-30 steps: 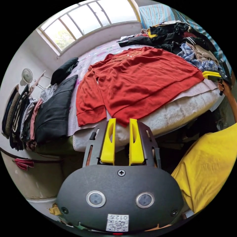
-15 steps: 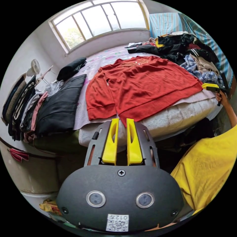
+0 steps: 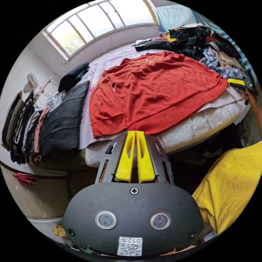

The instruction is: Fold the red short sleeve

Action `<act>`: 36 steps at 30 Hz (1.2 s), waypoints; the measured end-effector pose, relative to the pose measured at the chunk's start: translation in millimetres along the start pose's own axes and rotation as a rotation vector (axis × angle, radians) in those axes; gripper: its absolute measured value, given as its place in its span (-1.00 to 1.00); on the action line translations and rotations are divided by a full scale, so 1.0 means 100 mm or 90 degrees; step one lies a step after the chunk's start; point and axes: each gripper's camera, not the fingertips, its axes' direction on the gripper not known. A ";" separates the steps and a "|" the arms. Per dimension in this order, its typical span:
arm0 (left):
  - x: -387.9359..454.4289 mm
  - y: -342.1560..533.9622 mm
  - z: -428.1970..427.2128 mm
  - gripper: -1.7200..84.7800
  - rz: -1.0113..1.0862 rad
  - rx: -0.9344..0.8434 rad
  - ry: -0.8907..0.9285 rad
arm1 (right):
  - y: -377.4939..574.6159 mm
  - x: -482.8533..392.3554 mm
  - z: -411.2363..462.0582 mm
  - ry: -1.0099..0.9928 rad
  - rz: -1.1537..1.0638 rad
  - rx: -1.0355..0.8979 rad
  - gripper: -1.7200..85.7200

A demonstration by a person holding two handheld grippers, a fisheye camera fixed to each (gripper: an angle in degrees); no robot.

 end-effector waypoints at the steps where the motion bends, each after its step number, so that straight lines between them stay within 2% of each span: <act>1: -0.17 -0.01 -0.12 -0.96 -0.027 0.016 0.018 | -0.06 0.02 -0.06 0.007 -0.005 0.003 -0.91; 4: -0.61 0.04 -0.52 -0.96 -0.084 0.077 0.085 | -0.34 0.13 -0.52 0.010 -0.036 0.032 -0.92; 6: -0.73 0.09 -0.64 -0.96 -0.079 0.074 0.109 | -0.50 0.14 -0.73 -0.020 -0.070 -0.009 -0.93; 12: -0.65 0.32 -0.21 -0.96 -0.043 -0.042 0.127 | -0.36 0.04 -0.13 -0.074 -0.082 -0.152 -0.93; 16: -0.65 0.47 0.03 -0.96 -0.063 -0.115 0.082 | -0.23 -0.02 0.14 -0.082 -0.061 -0.179 -0.91; 19: -0.72 0.55 0.01 -0.96 -0.093 -0.096 0.096 | -0.17 -0.08 0.19 -0.097 -0.058 -0.162 -0.89; 24: -0.64 0.47 -0.32 -0.96 -0.119 0.019 0.119 | -0.11 -0.01 0.18 -0.105 -0.029 -0.195 -0.82; 29: -0.05 -0.07 -0.44 -0.96 -0.024 0.084 0.125 | -0.12 0.37 -0.08 -0.081 0.101 -0.094 -0.81; 33: 0.34 -0.52 -0.28 -0.96 0.036 0.074 0.157 | -0.25 0.58 -0.05 -0.068 0.194 -0.037 -0.78; 36: 0.58 -0.80 -0.08 -0.96 0.059 0.052 0.166 | -0.38 0.55 0.09 -0.066 0.200 -0.051 -0.77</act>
